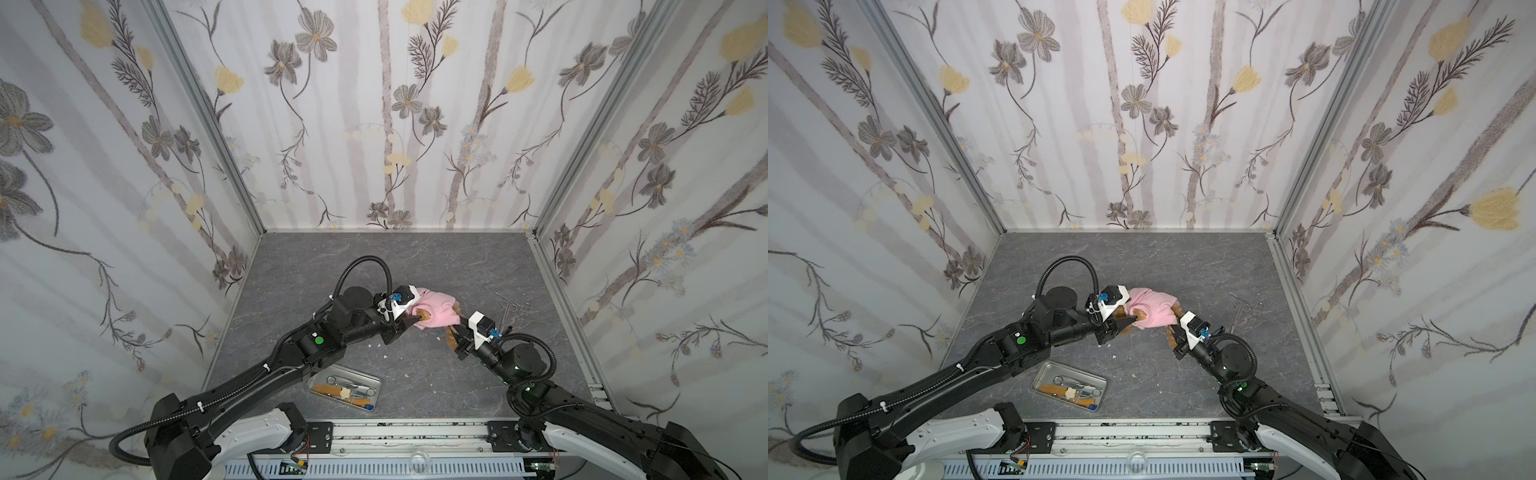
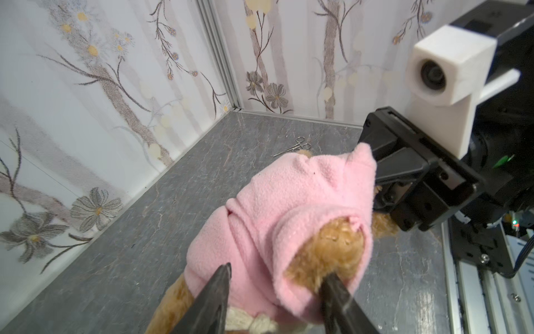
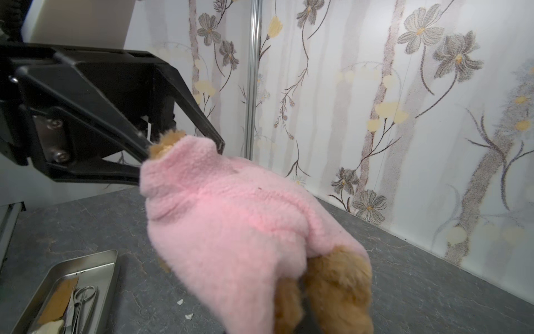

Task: Dress the teddy bear

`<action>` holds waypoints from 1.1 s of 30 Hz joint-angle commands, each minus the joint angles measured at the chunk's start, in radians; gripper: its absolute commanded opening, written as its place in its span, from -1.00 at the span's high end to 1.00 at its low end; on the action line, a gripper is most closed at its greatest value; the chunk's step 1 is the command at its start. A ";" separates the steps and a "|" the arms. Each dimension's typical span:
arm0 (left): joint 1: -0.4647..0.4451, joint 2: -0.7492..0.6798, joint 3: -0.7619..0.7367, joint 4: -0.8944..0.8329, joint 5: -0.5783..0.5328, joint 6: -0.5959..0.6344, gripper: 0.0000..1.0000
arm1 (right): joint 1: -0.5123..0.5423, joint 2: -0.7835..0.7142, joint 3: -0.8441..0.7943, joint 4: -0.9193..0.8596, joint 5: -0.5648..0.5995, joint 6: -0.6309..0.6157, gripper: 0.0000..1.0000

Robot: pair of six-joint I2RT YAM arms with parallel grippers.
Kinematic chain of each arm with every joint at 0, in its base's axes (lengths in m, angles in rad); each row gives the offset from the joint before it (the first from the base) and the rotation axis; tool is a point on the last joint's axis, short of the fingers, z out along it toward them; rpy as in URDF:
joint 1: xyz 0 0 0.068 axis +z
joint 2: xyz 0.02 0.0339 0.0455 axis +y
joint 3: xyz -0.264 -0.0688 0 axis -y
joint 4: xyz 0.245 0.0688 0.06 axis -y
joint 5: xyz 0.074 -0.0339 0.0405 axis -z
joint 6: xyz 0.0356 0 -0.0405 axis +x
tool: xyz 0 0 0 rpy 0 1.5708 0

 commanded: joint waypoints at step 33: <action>-0.091 0.138 0.207 -0.371 -0.095 0.461 0.41 | 0.010 0.079 0.077 -0.128 -0.069 -0.185 1.00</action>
